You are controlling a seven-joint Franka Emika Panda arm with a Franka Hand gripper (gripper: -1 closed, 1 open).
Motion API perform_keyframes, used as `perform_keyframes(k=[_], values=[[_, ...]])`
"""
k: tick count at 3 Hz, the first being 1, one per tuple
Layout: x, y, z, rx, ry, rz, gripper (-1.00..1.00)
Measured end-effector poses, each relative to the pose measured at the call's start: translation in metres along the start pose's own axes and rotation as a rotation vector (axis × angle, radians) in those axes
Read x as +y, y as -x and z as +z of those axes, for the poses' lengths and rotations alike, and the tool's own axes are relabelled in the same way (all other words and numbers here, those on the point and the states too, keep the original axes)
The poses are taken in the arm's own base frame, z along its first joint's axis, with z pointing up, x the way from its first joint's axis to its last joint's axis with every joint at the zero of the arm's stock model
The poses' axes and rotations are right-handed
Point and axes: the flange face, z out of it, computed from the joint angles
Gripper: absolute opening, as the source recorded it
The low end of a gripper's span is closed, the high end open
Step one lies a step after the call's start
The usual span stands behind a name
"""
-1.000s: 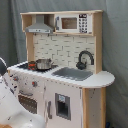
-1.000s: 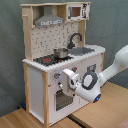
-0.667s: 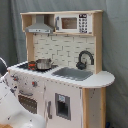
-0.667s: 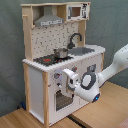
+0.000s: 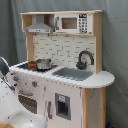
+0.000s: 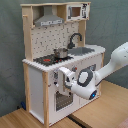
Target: Play with the kitchen
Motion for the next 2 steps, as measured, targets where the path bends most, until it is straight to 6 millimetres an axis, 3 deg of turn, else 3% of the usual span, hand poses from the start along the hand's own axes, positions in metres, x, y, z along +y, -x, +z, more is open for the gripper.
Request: perform_keyframes(k=[2], values=[[0.0013,0.0035,0.0016,-0.102,0.006,-0.073,1.0]])
